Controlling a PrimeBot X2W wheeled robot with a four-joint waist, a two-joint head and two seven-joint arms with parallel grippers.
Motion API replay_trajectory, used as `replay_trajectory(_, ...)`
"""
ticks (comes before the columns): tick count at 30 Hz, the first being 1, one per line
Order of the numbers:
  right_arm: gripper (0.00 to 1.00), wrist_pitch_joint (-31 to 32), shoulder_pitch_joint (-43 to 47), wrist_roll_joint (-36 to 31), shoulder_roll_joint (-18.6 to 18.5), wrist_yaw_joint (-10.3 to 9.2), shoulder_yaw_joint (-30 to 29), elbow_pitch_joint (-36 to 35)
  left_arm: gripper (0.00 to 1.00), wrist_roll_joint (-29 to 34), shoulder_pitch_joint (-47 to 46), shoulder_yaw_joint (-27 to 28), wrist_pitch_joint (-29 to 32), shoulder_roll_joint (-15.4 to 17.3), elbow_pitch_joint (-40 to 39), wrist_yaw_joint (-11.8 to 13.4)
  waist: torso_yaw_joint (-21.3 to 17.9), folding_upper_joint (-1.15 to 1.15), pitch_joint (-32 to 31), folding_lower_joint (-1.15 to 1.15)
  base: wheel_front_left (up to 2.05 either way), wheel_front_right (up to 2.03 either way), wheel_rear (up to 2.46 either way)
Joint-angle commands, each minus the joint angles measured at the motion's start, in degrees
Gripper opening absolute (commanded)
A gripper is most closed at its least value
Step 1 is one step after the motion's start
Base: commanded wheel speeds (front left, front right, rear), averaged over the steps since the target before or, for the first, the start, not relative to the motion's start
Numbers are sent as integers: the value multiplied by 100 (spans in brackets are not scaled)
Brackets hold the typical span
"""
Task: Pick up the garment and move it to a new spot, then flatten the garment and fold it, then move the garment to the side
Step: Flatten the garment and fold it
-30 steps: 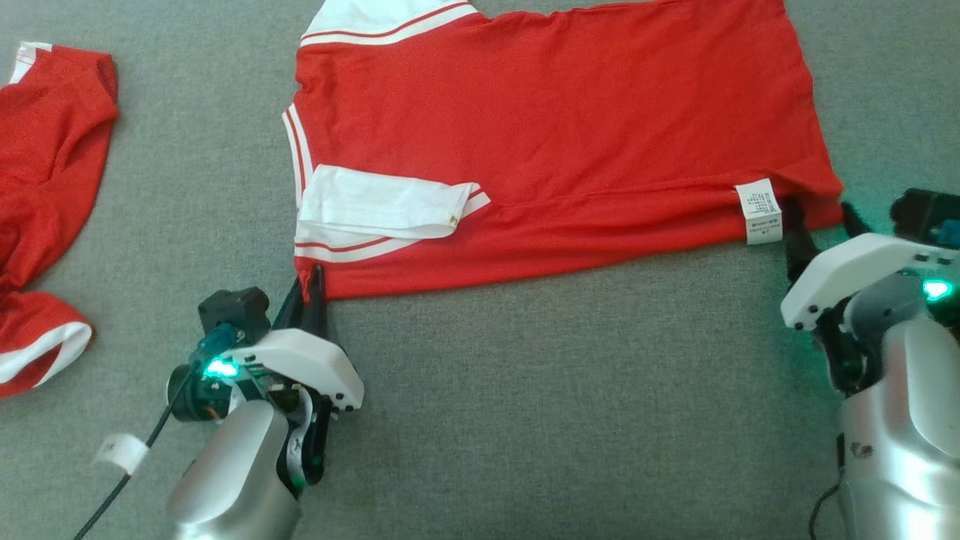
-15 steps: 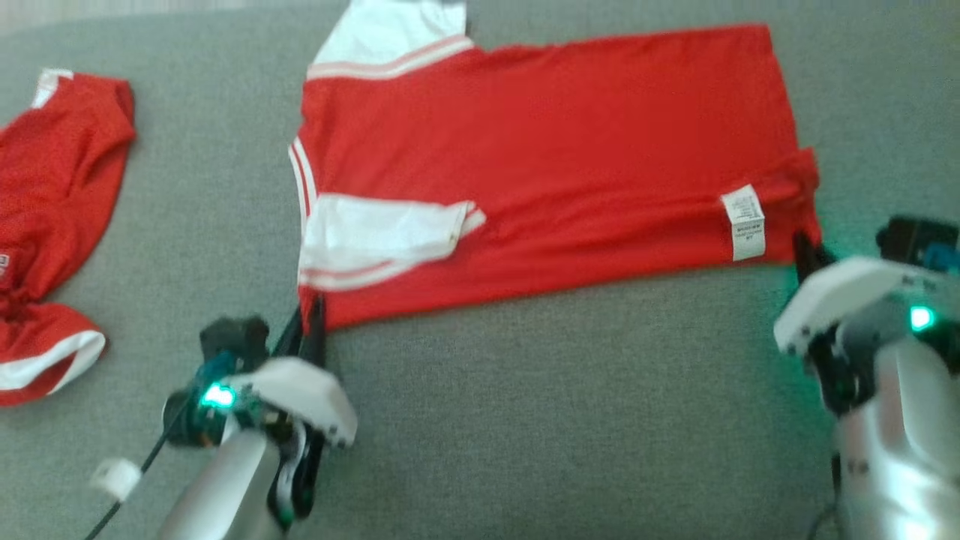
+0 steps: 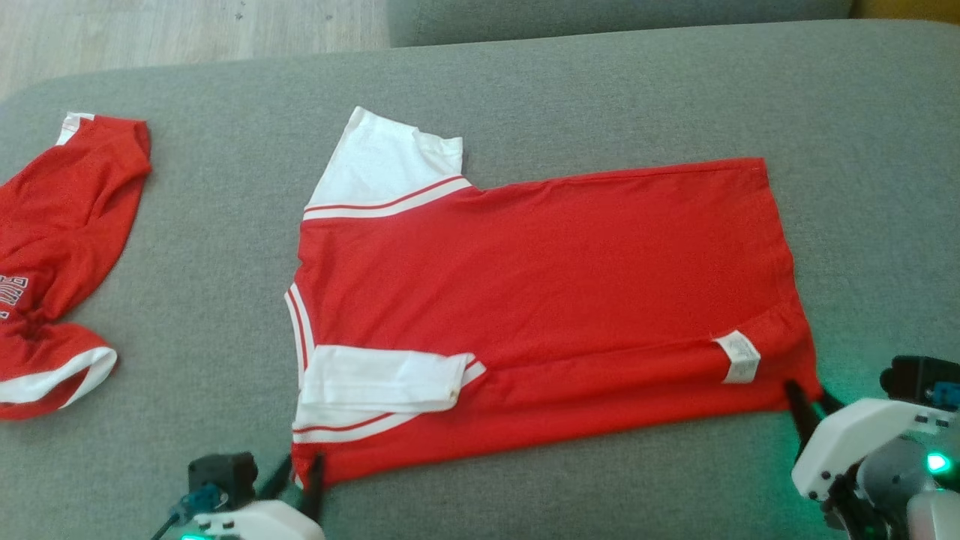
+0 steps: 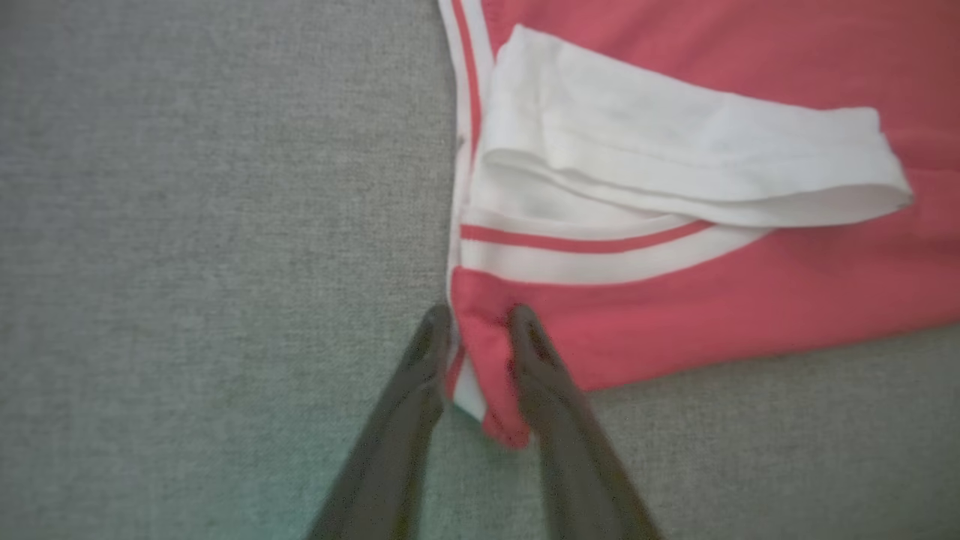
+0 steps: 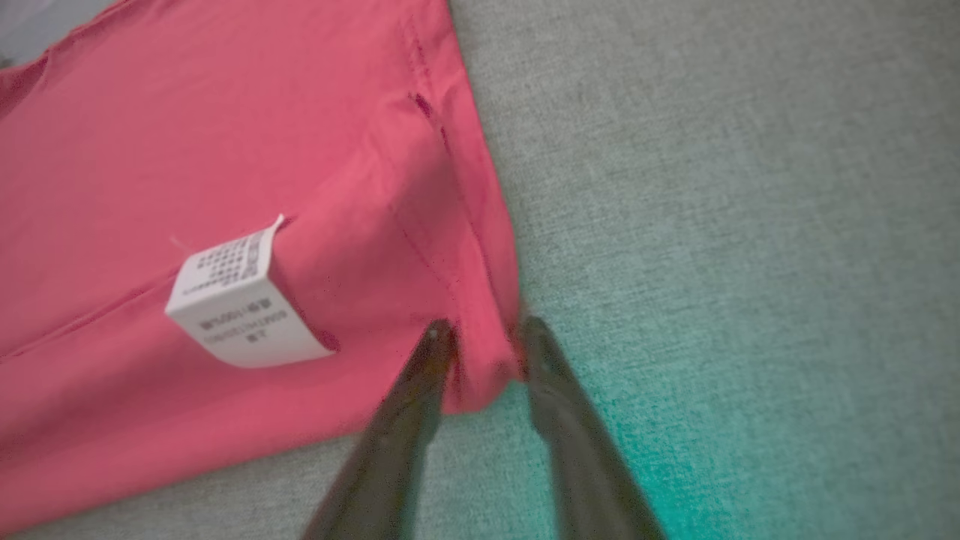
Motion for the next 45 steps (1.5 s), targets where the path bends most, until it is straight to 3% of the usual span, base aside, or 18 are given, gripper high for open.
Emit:
replay_trajectory(1,100,30,-62,41,-58,37,132,-266,100,-11,-151,185,21,165,-219,47,-5,0,3,1,0,0,0)
replay_trajectory(8,100,503,-705,-249,-58,37,376,-1142,100,-74,-831,236,371,434,-756,-302,-108,0,93,1,0,0,0)
replay_trajectory(13,100,1679,-1774,-458,-175,37,879,-1474,100,-304,-2307,326,1244,850,-781,-980,-297,0,393,1,0,0,0)
replay_trajectory(16,100,1978,-2654,-368,-232,37,1131,-1270,100,-652,-3278,506,1739,957,-422,-1345,-494,0,699,1,0,0,0)
replay_trajectory(19,100,1979,-3461,-272,-208,37,1351,-753,100,-614,-4168,463,2187,1227,117,-1743,-692,0,1008,1,0,0,0)
replay_trajectory(24,100,1678,-4421,-109,-133,37,1786,-55,100,-640,-5127,532,2441,1354,866,-2030,-1072,0,1521,1,0,0,0)
replay_trajectory(31,100,1139,-4947,108,-79,37,2063,368,100,-576,-5689,555,2594,1493,1508,-2088,-1439,0,2028,1,0,0,0)
replay_trajectory(38,100,775,-5007,295,-64,37,2214,541,100,-148,-5718,556,2324,1773,1879,-1826,-1707,0,2219,1,0,0,0)
replay_trajectory(45,100,708,-4949,296,-62,37,2177,587,100,-314,-5558,598,2421,1680,2079,-1681,-1738,0,2268,1,0,0,0)
